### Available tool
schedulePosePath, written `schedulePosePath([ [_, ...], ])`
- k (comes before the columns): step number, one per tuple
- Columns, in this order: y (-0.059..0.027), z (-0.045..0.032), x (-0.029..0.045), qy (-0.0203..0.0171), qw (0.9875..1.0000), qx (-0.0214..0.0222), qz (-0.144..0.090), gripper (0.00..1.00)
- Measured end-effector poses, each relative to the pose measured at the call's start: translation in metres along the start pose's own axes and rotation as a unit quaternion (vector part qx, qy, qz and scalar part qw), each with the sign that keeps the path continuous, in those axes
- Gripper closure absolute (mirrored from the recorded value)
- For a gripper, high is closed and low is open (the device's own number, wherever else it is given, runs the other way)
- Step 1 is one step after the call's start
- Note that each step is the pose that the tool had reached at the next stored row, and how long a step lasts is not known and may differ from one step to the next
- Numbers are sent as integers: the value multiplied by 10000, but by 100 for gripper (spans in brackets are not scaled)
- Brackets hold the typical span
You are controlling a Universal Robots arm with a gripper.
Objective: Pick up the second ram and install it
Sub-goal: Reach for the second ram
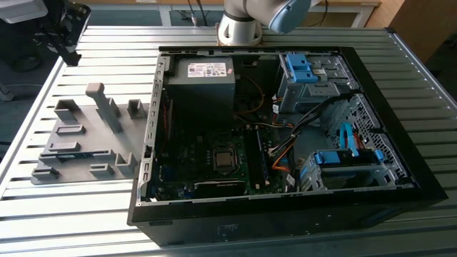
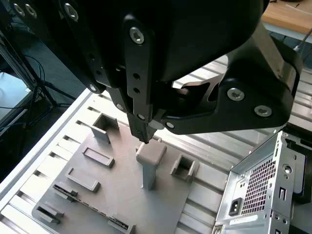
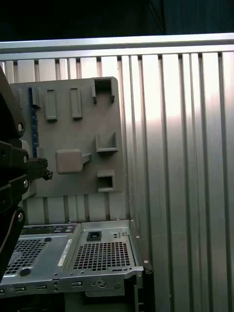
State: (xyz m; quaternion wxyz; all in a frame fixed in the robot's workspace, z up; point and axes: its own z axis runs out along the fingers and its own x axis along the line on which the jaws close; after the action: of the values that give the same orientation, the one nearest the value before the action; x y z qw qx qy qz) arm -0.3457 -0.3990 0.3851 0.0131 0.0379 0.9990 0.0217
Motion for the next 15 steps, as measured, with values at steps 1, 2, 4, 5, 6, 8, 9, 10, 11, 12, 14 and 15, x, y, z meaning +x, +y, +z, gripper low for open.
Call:
schedulePosePath([
  [1,0,0,3,0,10000,0,0,89],
  [2,0,0,6,0,10000,0,0,89],
  [4,-1,0,12,0,10000,0,0,89],
  [5,-1,0,15,0,10000,0,0,89],
  [6,-1,1,19,0,10000,0,0,89],
  [8,-2,0,25,0,10000,0,0,89],
  [9,-2,0,28,0,10000,0,0,89],
  [10,-2,0,31,0,10000,0,0,89],
  [11,-2,0,34,0,10000,0,0,89],
  [12,-3,0,37,0,10000,0,0,89],
  [14,-3,1,44,0,10000,0,0,89],
  [15,-3,1,46,0,10000,0,0,89],
])
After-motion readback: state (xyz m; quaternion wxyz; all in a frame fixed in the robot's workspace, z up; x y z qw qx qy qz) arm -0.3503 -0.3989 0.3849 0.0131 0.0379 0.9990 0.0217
